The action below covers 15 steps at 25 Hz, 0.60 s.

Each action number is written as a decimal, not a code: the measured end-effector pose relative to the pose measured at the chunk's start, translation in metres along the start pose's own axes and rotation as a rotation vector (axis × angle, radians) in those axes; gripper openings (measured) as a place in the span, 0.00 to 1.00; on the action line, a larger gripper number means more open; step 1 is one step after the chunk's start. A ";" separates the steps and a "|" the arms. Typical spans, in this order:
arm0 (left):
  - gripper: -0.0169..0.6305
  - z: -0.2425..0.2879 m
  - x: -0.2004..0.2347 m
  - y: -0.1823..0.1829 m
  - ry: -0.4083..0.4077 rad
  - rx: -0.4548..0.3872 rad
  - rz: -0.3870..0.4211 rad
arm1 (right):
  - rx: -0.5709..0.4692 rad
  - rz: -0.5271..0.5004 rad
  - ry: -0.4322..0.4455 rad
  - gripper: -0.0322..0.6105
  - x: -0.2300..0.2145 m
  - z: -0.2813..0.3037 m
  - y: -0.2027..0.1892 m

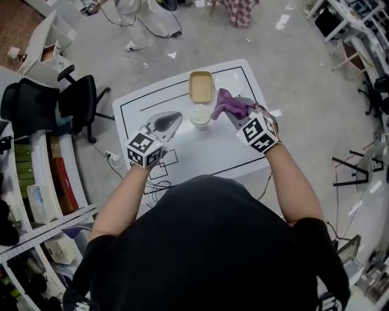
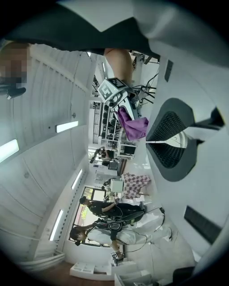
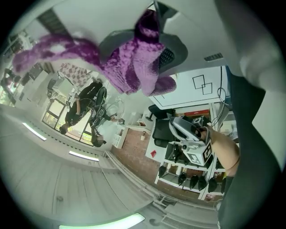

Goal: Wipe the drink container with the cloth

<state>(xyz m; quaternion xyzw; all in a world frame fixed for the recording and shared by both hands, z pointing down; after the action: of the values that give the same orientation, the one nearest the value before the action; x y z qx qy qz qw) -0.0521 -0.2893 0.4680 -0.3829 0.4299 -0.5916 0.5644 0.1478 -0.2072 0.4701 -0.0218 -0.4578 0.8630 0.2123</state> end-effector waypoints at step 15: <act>0.07 -0.069 0.008 -0.007 0.107 -0.039 0.005 | -0.126 0.355 -0.103 0.17 -0.008 -0.032 -0.005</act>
<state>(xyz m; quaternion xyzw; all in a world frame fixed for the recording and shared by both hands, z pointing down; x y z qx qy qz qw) -0.1202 -0.2924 0.4511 -0.3606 0.4720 -0.6013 0.5344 0.1639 -0.1829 0.4548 -0.0711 -0.5104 0.8564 0.0312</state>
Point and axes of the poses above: the fingertips, and each gripper's own axes: z forward along the fingers, x to its left, y out of its top, the point moved 6 cm from there along -z, backward along the fingers, and after that the axes turned 10 degrees about z, right-handed, at the moved point
